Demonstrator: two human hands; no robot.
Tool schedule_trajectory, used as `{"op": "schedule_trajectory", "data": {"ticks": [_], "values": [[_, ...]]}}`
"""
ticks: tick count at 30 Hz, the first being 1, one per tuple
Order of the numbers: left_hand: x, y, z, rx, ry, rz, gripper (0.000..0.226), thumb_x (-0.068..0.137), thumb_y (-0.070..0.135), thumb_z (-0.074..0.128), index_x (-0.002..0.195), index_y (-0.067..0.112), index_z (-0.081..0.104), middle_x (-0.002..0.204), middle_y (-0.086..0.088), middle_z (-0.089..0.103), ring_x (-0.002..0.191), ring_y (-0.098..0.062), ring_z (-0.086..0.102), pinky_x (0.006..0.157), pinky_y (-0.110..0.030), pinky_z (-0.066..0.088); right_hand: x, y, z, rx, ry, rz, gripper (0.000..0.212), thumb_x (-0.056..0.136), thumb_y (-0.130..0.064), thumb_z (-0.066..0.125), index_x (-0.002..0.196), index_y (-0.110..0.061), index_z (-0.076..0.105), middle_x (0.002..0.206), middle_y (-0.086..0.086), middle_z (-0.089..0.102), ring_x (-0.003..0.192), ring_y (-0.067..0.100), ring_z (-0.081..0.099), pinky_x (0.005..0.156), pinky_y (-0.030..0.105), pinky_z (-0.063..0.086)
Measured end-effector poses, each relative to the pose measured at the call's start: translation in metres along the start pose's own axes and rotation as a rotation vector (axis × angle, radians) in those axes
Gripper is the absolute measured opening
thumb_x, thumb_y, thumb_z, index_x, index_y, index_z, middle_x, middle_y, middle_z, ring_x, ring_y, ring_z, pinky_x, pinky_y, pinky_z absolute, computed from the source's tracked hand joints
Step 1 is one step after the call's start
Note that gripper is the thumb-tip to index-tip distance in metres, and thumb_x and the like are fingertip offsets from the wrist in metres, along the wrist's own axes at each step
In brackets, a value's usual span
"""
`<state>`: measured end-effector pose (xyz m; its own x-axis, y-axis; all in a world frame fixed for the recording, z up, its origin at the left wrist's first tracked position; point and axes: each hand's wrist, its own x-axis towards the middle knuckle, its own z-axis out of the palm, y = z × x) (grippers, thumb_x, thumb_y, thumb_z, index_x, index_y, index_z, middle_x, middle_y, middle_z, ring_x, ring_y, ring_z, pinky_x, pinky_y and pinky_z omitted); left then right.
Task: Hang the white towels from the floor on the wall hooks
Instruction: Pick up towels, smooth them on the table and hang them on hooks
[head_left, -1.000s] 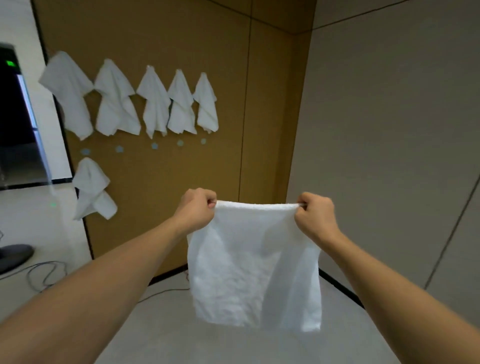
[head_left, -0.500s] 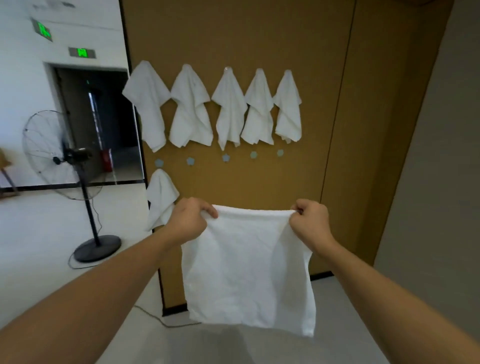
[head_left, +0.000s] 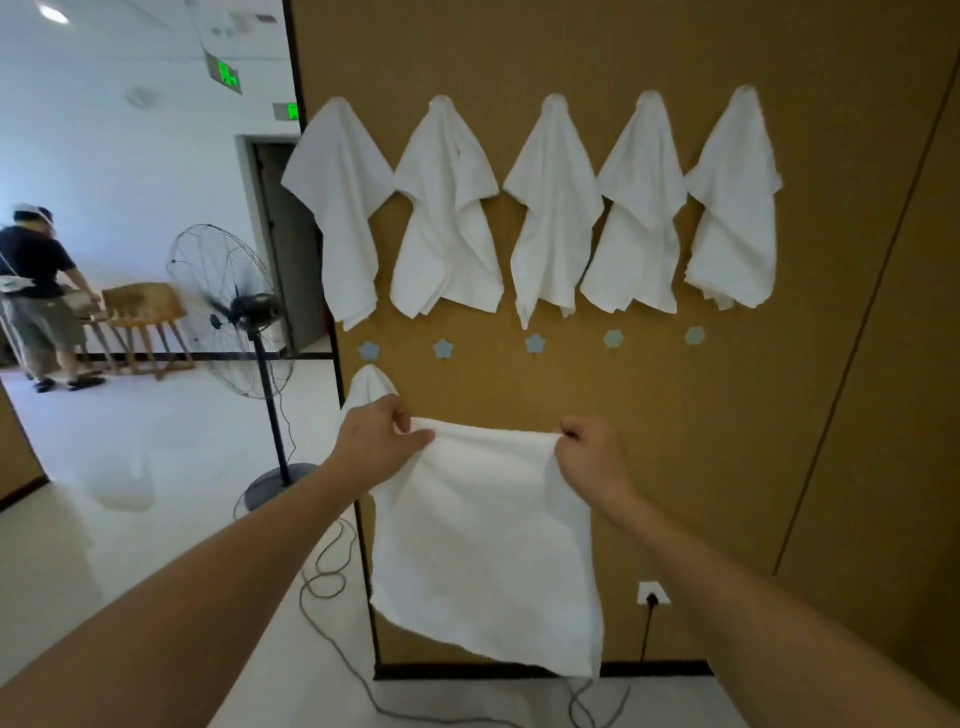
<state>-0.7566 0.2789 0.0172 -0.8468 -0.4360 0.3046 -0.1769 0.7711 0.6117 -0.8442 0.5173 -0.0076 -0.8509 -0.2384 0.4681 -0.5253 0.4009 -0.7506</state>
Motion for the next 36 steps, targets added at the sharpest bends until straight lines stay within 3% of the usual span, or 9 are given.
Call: {"op": "schedule_trajectory", "data": {"ticks": [3, 6, 10, 15, 18, 22, 27, 32, 36], "values": [[0.036, -0.015, 0.014, -0.042, 0.003, -0.013, 0.028, 0.088, 0.036, 0.069, 0.097, 0.017, 0.05, 0.09, 0.0, 0.054, 0.087, -0.024, 0.054, 0.071, -0.034, 0.046, 0.038, 0.02, 0.023, -0.036, -0.073, -0.021, 0.031, 0.073, -0.036, 0.049, 0.057, -0.01, 0.044, 0.055, -0.001, 0.043, 0.053, 0.014, 0.04, 0.054, 0.034, 0.031], [0.079, -0.03, 0.029, -0.036, -0.016, -0.041, 0.029, 0.091, 0.038, 0.064, 0.113, 0.021, 0.055, 0.106, -0.005, 0.057, 0.099, -0.027, 0.056, 0.087, -0.038, 0.05, 0.076, 0.033, 0.049, -0.218, -0.139, -0.063, 0.06, 0.08, -0.068, 0.058, 0.083, -0.008, 0.068, 0.077, 0.001, 0.068, 0.073, 0.018, 0.062, 0.07, 0.035, 0.05], [0.144, -0.055, 0.051, -0.027, -0.015, -0.045, 0.036, 0.093, 0.044, 0.06, 0.116, 0.018, 0.062, 0.105, -0.002, 0.057, 0.101, -0.022, 0.052, 0.088, -0.033, 0.042, 0.131, 0.055, 0.091, -0.264, -0.134, -0.033, 0.043, 0.085, -0.06, 0.063, 0.073, -0.019, 0.065, 0.07, -0.006, 0.065, 0.07, 0.014, 0.061, 0.068, 0.03, 0.047], [0.236, -0.089, 0.086, -0.048, 0.013, -0.053, 0.04, 0.078, 0.057, 0.071, 0.088, 0.018, 0.062, 0.083, 0.007, 0.057, 0.087, -0.016, 0.053, 0.075, -0.028, 0.04, 0.209, 0.092, 0.156, -0.227, -0.059, 0.021, 0.033, 0.089, -0.054, 0.063, 0.068, -0.028, 0.058, 0.059, -0.014, 0.053, 0.057, 0.001, 0.05, 0.054, 0.018, 0.031], [0.291, -0.108, 0.104, 0.062, 0.05, 0.01, 0.037, 0.08, 0.059, 0.068, 0.084, 0.023, 0.059, 0.08, 0.01, 0.056, 0.083, -0.016, 0.055, 0.073, -0.028, 0.041, 0.261, 0.109, 0.192, -0.273, -0.065, 0.034, 0.034, 0.09, -0.054, 0.062, 0.071, -0.026, 0.062, 0.061, -0.012, 0.056, 0.058, 0.004, 0.053, 0.054, 0.019, 0.035], [0.364, -0.127, 0.127, 0.257, 0.126, 0.166, 0.036, 0.09, 0.054, 0.059, 0.103, 0.022, 0.07, 0.095, 0.0, 0.07, 0.089, -0.022, 0.065, 0.077, -0.031, 0.053, 0.323, 0.134, 0.237, -0.223, -0.014, 0.069, 0.045, 0.09, -0.054, 0.061, 0.069, -0.014, 0.067, 0.062, 0.001, 0.064, 0.059, 0.017, 0.062, 0.06, 0.032, 0.048], [0.411, -0.142, 0.164, 0.251, 0.243, 0.29, 0.015, 0.087, 0.031, 0.067, 0.088, 0.017, 0.068, 0.071, -0.005, 0.068, 0.062, -0.027, 0.065, 0.057, -0.028, 0.047, 0.357, 0.15, 0.279, -0.138, 0.11, 0.094, 0.046, 0.092, -0.049, 0.062, 0.063, -0.013, 0.064, 0.062, 0.004, 0.064, 0.06, 0.02, 0.062, 0.063, 0.033, 0.051], [0.393, -0.156, 0.213, 0.04, 0.266, 0.158, 0.01, 0.088, 0.022, 0.065, 0.095, 0.015, 0.062, 0.074, -0.004, 0.067, 0.06, -0.024, 0.062, 0.055, -0.034, 0.054, 0.345, 0.196, 0.32, -0.019, -0.047, 0.17, 0.054, 0.086, -0.079, 0.033, 0.061, -0.034, 0.05, 0.063, -0.01, 0.056, 0.064, 0.017, 0.061, 0.071, 0.038, 0.053], [0.376, -0.151, 0.239, -0.117, 0.263, 0.022, 0.014, 0.095, 0.023, 0.055, 0.108, 0.02, 0.059, 0.079, 0.006, 0.063, 0.071, -0.015, 0.061, 0.06, -0.027, 0.047, 0.335, 0.188, 0.323, 0.098, -0.108, 0.301, 0.029, 0.089, -0.056, 0.059, 0.072, -0.032, 0.061, 0.071, -0.01, 0.062, 0.065, 0.001, 0.054, 0.063, 0.014, 0.041]]}}
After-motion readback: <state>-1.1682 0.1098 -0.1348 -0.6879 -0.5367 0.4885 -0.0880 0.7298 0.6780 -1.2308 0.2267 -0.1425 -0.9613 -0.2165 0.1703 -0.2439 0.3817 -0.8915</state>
